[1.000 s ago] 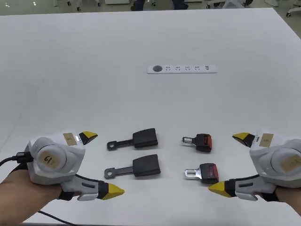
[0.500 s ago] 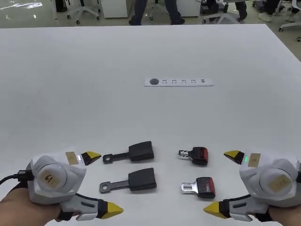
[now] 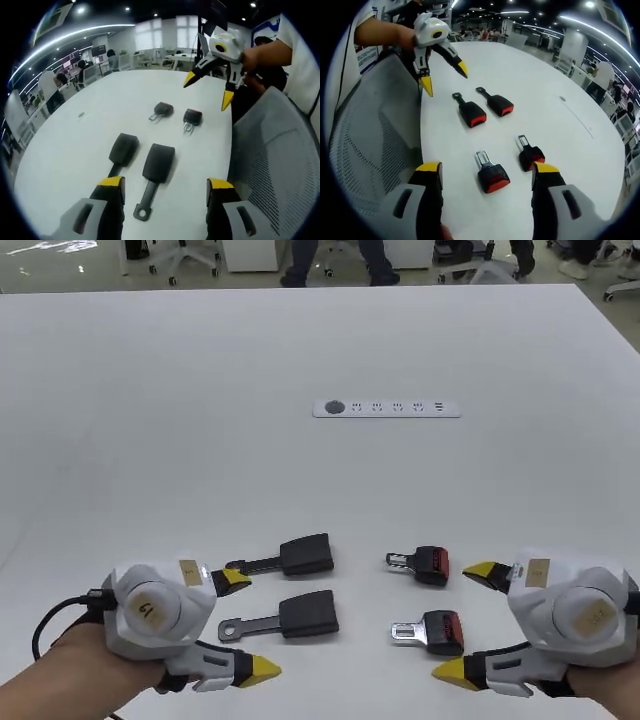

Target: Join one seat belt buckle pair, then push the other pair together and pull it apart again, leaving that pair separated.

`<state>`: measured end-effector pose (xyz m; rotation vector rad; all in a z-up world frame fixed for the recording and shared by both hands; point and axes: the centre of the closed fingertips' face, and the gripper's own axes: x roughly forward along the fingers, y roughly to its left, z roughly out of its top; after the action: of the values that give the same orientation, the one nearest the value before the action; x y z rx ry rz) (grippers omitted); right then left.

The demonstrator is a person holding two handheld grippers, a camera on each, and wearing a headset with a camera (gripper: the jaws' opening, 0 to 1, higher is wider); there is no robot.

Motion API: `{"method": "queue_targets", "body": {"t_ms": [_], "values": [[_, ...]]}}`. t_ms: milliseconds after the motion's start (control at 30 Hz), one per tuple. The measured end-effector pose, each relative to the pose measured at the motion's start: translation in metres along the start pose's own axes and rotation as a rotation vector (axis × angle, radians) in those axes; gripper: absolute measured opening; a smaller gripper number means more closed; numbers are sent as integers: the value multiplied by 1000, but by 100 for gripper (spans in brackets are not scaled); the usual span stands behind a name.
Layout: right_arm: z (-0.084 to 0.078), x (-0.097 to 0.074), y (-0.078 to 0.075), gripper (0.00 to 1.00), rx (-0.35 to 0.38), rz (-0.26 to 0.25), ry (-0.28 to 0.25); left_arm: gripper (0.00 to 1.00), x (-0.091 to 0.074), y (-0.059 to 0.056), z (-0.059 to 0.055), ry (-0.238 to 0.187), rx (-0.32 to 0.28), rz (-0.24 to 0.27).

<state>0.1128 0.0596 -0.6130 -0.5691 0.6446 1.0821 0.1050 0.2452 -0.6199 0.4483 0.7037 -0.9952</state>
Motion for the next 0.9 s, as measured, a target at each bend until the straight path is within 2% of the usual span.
{"method": "queue_targets", "body": {"t_ms": [133, 333, 500, 600, 667, 767, 900], "values": [[-2, 7, -1, 68, -13, 17, -2, 65, 9, 2, -6, 26, 21, -10], [-11, 18, 0, 60, -14, 57, 26, 61, 22, 9, 0, 41, 40, -18], [-21, 27, -2, 52, -46, 76, 60, 57, 33, 16, 5, 47, 60, -13], [-24, 32, -4, 50, -74, 89, 57, 55, 38, 23, 2, 64, 70, -12], [-27, 35, -4, 48, -87, 99, 69, 54, 41, 22, 4, 73, 74, -24], [-32, 39, -4, 43, -95, 123, 92, 54, 49, 26, -1, 94, 86, -49], [-37, 43, -6, 43, -112, 135, 111, 52, 58, 24, -6, 129, 120, -91]]}}
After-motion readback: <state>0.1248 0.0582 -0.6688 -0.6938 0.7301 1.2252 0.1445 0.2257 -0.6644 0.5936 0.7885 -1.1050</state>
